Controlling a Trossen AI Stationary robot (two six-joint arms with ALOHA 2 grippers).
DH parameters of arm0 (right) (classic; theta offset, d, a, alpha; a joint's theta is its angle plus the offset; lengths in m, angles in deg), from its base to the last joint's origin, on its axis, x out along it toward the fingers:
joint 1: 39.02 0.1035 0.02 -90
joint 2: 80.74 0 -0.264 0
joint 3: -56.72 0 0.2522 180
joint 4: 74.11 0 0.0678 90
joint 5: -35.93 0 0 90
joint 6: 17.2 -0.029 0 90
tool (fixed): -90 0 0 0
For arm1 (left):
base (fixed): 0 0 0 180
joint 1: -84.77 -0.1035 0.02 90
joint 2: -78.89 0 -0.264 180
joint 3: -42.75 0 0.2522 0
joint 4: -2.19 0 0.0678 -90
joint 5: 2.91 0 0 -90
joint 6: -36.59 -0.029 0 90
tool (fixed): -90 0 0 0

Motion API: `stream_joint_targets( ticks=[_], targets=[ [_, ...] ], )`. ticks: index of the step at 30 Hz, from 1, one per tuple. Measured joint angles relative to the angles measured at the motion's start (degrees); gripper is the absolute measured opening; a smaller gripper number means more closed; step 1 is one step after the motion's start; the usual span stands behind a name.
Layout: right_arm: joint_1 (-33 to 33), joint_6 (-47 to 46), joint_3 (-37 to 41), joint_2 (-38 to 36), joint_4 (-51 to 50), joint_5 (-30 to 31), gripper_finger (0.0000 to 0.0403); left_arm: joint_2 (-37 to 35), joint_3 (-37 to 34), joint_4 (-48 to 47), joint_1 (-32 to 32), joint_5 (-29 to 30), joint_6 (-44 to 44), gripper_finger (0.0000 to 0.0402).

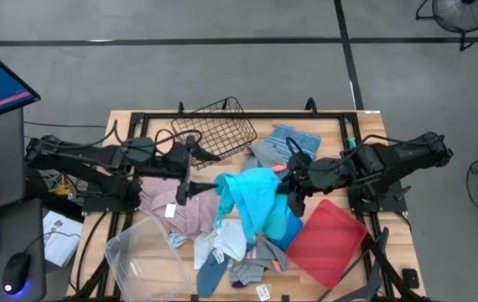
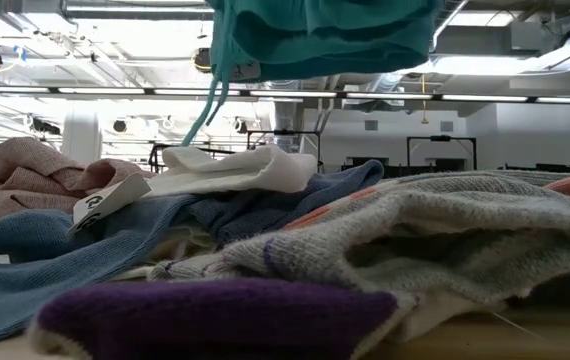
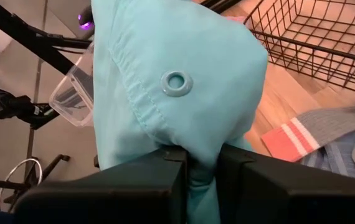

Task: Pick & Place Cloths
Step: Put the light blue shorts into the transparent bin

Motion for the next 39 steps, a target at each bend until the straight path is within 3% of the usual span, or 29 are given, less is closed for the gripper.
stream_joint_targets(
  ticks=[4, 17, 25, 39],
  targets=[
    [0.00, 0.49, 0.00, 0.00, -0.11, 0.02, 0.0030, -0.15, 0.00, 1.51, 0.59, -3.39, 2.20, 0.0359],
    [-0.63, 1.98, 0.00, 0.00, -0.15, 0.00, 0.0032, 4.53, 0.02, 2.40, -1.50, -3.38, 2.41, 0.0359],
    [-0.85, 1.99, 0.00, 0.00, -0.15, 0.00, 0.0033, 7.73, 0.02, 8.04, -2.71, -9.99, 5.66, 0.0359],
    [-1.66, 2.13, 0.11, 1.14, -0.32, -0.04, 0.0032, 14.69, 0.02, 16.95, -2.64, -11.53, 10.46, 0.0359]
  ],
)
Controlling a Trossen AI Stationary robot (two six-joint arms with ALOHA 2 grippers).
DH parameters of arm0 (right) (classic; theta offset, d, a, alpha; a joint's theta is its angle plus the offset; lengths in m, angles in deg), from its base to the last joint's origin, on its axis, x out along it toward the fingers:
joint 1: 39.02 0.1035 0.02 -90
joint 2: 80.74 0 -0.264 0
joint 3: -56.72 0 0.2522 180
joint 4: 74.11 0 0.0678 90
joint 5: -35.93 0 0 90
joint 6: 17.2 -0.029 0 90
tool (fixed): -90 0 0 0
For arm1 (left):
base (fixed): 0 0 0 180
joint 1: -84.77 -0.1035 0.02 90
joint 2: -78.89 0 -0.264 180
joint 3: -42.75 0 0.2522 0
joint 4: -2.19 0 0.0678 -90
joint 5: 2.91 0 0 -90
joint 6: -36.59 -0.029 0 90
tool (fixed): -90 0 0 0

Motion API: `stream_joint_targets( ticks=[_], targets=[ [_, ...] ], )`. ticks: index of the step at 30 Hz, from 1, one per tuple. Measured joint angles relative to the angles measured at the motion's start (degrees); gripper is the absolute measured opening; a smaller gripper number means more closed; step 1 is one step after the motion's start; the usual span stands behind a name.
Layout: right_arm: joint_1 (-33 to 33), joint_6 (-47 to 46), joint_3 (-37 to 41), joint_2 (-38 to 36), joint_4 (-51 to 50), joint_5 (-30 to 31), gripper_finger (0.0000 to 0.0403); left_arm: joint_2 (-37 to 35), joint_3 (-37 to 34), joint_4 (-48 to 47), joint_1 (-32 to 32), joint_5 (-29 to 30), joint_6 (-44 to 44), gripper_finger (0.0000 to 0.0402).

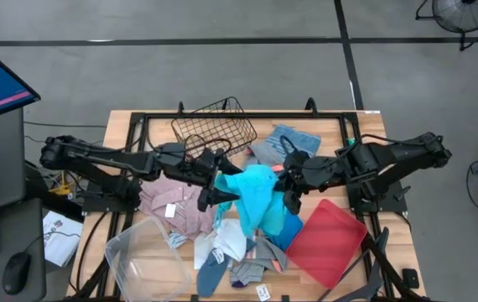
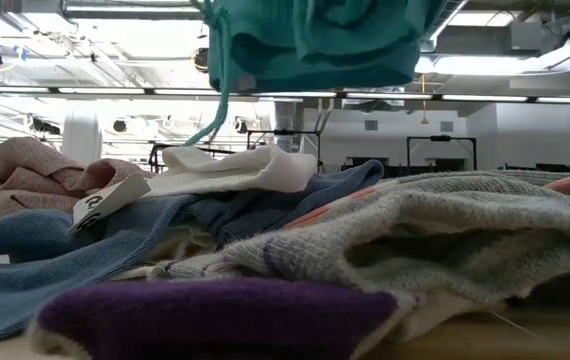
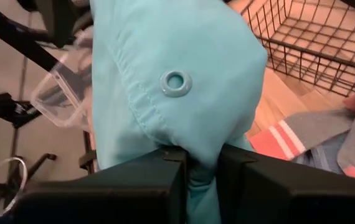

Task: Pick & Place Cloths
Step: Put the light blue shorts into the transparent bin

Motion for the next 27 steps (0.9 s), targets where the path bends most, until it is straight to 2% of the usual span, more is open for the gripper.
stream_joint_targets(
  ticks=[12, 21, 27],
  targets=[
    [-0.28, -0.17, -0.05, 4.24, 2.22, -1.57, 0.0034, 4.26, -0.04, 2.42, 0.29, -0.01, 1.80, 0.0356],
    [-0.22, 1.49, -0.07, 4.06, 7.55, -3.13, 0.0033, 6.16, -0.02, 1.96, 0.33, -0.02, 1.94, 0.0309],
    [-0.22, 1.52, -0.07, 4.06, 7.83, -3.35, 0.0033, 6.69, -0.02, 0.16, 0.22, -4.13, 4.20, 0.0304]
  ],
)
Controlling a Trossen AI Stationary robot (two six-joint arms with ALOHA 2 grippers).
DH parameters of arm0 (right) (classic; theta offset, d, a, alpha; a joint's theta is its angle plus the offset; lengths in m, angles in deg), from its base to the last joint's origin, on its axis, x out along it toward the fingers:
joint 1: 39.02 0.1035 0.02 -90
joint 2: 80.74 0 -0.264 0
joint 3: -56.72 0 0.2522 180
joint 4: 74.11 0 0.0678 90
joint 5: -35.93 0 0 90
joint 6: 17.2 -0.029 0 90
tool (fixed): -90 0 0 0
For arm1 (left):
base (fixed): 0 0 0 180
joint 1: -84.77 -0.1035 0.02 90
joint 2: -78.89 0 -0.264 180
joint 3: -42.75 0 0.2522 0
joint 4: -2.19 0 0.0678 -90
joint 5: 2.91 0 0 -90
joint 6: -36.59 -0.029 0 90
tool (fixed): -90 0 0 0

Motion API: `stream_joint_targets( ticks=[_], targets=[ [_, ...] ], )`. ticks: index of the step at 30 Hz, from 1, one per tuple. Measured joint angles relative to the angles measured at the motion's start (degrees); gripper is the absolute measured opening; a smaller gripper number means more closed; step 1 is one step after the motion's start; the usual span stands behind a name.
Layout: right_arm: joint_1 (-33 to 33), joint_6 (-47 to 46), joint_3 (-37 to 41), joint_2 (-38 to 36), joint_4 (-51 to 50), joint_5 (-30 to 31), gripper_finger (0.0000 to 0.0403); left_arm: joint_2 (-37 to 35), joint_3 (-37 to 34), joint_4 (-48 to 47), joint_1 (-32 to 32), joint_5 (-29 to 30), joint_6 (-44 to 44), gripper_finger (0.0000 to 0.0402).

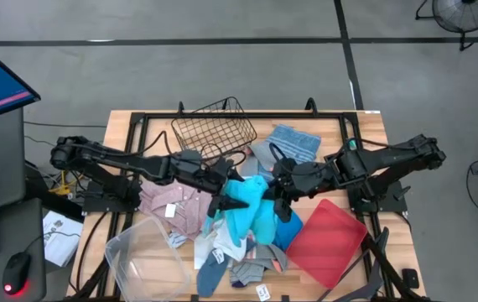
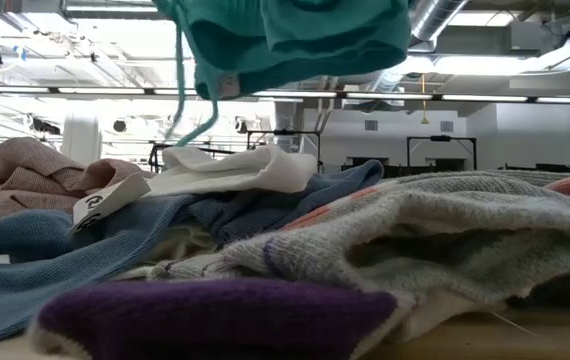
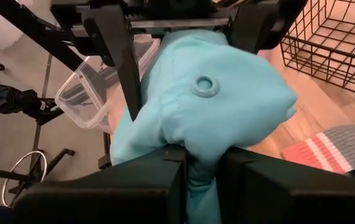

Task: Pick & Place Cloths
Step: Put the light blue shorts into the transparent bin

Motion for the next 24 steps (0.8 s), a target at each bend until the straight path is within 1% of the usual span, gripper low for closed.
stream_joint_targets(
  ticks=[2, 8, 11, 14, 17, 19, 21, 24],
  targets=[
    [0.00, 0.79, 0.00, 0.00, 0.46, -0.02, 0.0033, 0.00, 0.00, -1.09, -0.01, -0.99, 0.50, 0.0308],
    [0.00, 2.38, 0.00, 0.00, 1.91, -0.01, 0.0033, 0.00, 0.00, -1.87, -1.16, -6.48, 0.77, 0.0308],
    [0.00, 2.65, 0.00, 0.00, 2.51, 0.00, 0.0033, 0.00, 0.00, -2.37, -1.40, -8.48, 1.46, 0.0299],
    [0.01, 3.78, 0.00, 0.00, 4.25, -0.12, 0.0033, 0.34, 0.02, -3.19, -1.36, -9.88, 1.57, 0.0281],
    [-0.04, 4.50, 0.00, 0.00, 5.71, -1.00, 0.0033, 0.81, 0.04, -3.58, -1.36, -10.60, 1.61, 0.0249],
    [-0.15, 4.51, 0.00, 0.00, 6.15, -1.18, 0.0033, 0.74, 0.04, -3.37, -1.33, -10.77, 1.61, 0.0218],
    [-0.15, 4.52, 0.00, 0.00, 6.21, -1.18, 0.0033, 0.74, 0.04, -3.40, -1.33, -10.75, 1.61, 0.0178],
    [-0.15, 4.54, 0.00, 0.00, 7.15, -1.20, 0.0033, 0.74, 0.04, -3.07, -1.33, -10.77, 1.61, 0.0102]
  ],
)
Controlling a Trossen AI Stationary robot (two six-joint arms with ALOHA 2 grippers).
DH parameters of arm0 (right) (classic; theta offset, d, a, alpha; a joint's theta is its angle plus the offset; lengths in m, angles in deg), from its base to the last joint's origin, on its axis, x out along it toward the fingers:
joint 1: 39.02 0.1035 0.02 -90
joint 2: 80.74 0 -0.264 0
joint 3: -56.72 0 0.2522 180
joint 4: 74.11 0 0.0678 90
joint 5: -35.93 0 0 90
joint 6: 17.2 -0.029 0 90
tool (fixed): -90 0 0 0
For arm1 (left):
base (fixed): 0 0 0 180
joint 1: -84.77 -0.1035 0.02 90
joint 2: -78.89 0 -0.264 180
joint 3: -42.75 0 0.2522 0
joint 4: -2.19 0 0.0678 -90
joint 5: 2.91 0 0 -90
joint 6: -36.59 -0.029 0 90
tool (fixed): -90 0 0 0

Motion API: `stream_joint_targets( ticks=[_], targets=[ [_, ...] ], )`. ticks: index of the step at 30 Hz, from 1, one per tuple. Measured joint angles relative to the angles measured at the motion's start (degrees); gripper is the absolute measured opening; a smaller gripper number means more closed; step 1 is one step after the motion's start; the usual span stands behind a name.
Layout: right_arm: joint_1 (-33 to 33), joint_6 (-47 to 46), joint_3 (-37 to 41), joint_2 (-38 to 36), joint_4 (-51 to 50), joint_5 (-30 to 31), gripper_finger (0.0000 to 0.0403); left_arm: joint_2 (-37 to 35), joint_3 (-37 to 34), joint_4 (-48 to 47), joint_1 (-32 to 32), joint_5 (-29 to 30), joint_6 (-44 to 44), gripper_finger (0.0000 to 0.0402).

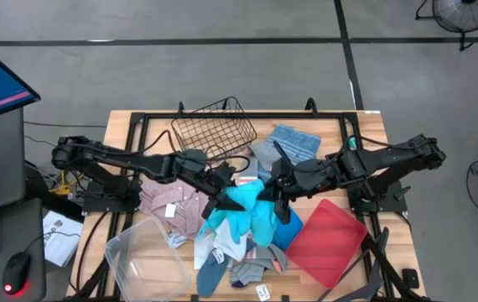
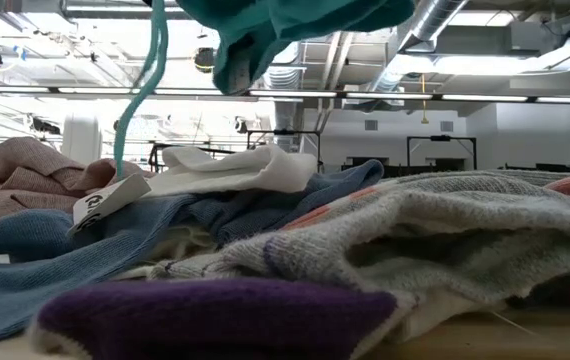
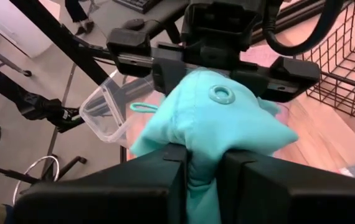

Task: Pick & Place Cloths
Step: Put the light blue shorts into the transparent bin

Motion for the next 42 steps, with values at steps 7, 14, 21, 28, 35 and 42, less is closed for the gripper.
stream_joint_targets(
  ticks=[7, 14, 21, 28, 35, 42],
  targets=[
    [-0.32, 0.85, 0.02, 0.00, 0.69, -0.01, 0.0042, -1.16, -0.08, -0.66, 0.38, 1.85, 2.71, 0.0007],
    [-0.44, 2.54, -0.22, -3.05, 0.38, 0.70, 0.0112, -11.78, -0.17, -9.59, -0.49, 2.01, 6.14, 0.0003],
    [-0.22, 2.43, -0.15, -7.41, -0.72, 0.25, 0.0191, -23.98, -0.17, -26.46, 0.22, -1.14, 18.72, 0.0002],
    [-0.40, 2.48, -0.11, -7.98, -1.13, 0.50, 0.0204, -35.30, -0.09, -34.32, 7.14, -4.71, 37.93, 0.0002],
    [-0.37, 2.61, -0.02, -6.64, -1.80, 0.52, 0.0182, -39.65, -0.07, -44.06, 19.67, 5.27, 39.80, 0.0002],
    [-0.35, 1.89, -0.12, -4.84, -2.35, 0.74, 0.0160, -35.39, -0.07, -58.41, 32.81, 5.83, 51.35, 0.0002]
  ],
)
